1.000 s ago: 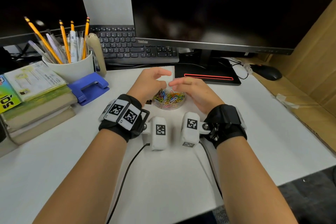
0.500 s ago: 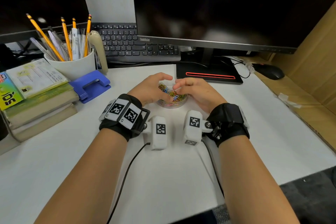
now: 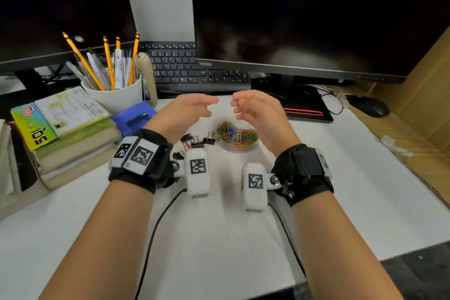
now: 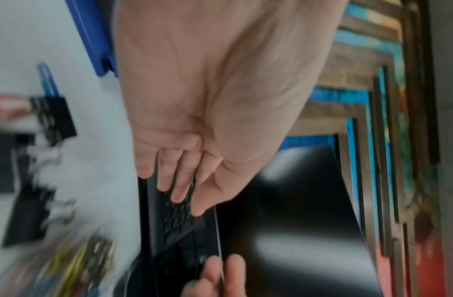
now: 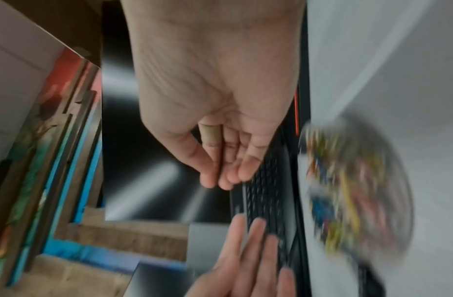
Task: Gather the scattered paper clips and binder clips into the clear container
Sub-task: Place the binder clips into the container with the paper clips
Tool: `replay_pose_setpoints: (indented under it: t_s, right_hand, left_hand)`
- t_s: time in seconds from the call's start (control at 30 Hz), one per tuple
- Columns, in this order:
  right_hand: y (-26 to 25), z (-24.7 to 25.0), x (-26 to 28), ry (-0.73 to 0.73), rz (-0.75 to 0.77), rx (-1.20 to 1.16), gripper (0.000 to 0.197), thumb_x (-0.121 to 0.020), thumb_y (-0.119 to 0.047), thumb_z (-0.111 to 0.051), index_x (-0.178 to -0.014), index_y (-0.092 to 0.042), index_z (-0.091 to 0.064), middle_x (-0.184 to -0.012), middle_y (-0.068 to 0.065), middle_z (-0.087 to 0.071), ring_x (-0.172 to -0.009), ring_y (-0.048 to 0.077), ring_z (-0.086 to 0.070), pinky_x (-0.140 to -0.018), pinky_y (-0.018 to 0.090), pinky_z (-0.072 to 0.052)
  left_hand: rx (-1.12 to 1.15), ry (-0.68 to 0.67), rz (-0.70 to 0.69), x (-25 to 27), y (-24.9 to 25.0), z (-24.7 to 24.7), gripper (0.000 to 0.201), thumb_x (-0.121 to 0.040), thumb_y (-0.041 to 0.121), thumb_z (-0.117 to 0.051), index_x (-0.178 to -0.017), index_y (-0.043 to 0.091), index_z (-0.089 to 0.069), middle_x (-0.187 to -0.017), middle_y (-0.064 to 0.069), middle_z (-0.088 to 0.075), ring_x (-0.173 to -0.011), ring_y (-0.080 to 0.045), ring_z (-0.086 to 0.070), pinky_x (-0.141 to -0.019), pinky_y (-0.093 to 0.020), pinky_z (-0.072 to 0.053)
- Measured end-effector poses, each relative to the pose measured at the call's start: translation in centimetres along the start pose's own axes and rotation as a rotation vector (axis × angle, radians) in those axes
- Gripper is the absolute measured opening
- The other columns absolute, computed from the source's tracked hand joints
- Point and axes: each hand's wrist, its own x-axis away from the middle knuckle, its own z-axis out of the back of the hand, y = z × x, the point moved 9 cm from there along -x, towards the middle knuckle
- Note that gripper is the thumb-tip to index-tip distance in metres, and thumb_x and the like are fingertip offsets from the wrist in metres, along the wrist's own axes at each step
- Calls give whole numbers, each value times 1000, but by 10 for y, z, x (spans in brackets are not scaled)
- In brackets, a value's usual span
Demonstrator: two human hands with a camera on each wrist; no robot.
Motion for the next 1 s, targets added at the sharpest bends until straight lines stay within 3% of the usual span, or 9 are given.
replay_pose_setpoints:
  t_s: [0.13,0.27,0.4,0.5,0.6,0.67,0.8,0.9,1.0]
  right_hand:
    - [2,-67,-1,-287,-157,393,20,-86,-3,-60,-105,1,-68,-93,16,-69,-78,17,-66,-69,23,-59]
    - [22,-101,7,-494,-364,798,21,-86,-3,-63,-106,-7,-67,-77,4,-70,-67,15,-69,-68,24,-61]
    - [33,-109,7,-509,-344,1033,26,-77,-1,-69,-98,-16,-70,-81,4,-74,-56,11,-67,-64,22,-58]
    - [37,-105,6,-481,-320,1073,25,-73,0,-71,-93,-16,-73,-84,6,-75,-57,13,-68,-64,23,-57]
    - [38,-98,5,-453,-328,1102,19,-75,-1,-71,-90,-11,-74,-84,9,-76,-74,22,-74,-77,32,-61]
    - [36,-93,4,-437,-325,1162,19,-76,1,-69,-91,-8,-74,-80,8,-74,-79,25,-74,-78,37,-61]
    - [29,-88,1,-401,-229,1156,16,-82,-4,-63,-92,-15,-71,-78,5,-71,-56,11,-64,-54,19,-54]
    - [29,-99,3,-449,-167,974,22,-80,-1,-64,-95,-14,-73,-83,11,-71,-61,15,-61,-64,26,-56]
    - [40,-106,5,-505,-178,976,30,-74,2,-68,-97,-17,-75,-83,4,-69,-65,15,-57,-67,27,-53]
  left_hand:
    - [-142,-2,123,19,-24,35,32,-90,1,-55,-119,12,-63,-124,-6,-60,-122,-17,-51,-110,-33,-37]
    - [-220,-23,259,30,-50,54,27,-88,7,-62,-115,12,-65,-108,-3,-60,-105,-14,-51,-81,-20,-42]
    - [-336,-68,234,34,-57,54,21,-81,6,-70,-95,21,-63,-87,1,-53,-83,-11,-50,-67,-19,-39]
    - [-378,-143,205,35,-60,47,24,-77,5,-73,-87,26,-66,-83,1,-49,-79,-13,-46,-67,-19,-36]
    - [-420,-185,181,36,-59,43,23,-75,9,-76,-90,25,-70,-86,-1,-46,-82,-14,-44,-73,-23,-35]
    - [-473,-206,169,37,-61,41,25,-74,14,-78,-95,26,-71,-86,2,-47,-82,-12,-44,-79,-23,-36]
    - [-505,-211,154,37,-65,41,22,-71,19,-80,-84,32,-67,-83,8,-45,-76,-7,-44,-76,-21,-36]
    - [-499,-197,124,36,-64,41,17,-75,15,-78,-85,25,-68,-77,8,-48,-70,-5,-43,-66,-15,-35]
    - [-418,-208,131,37,-65,46,15,-78,8,-74,-78,22,-69,-68,8,-61,-68,-5,-53,-72,-14,-42]
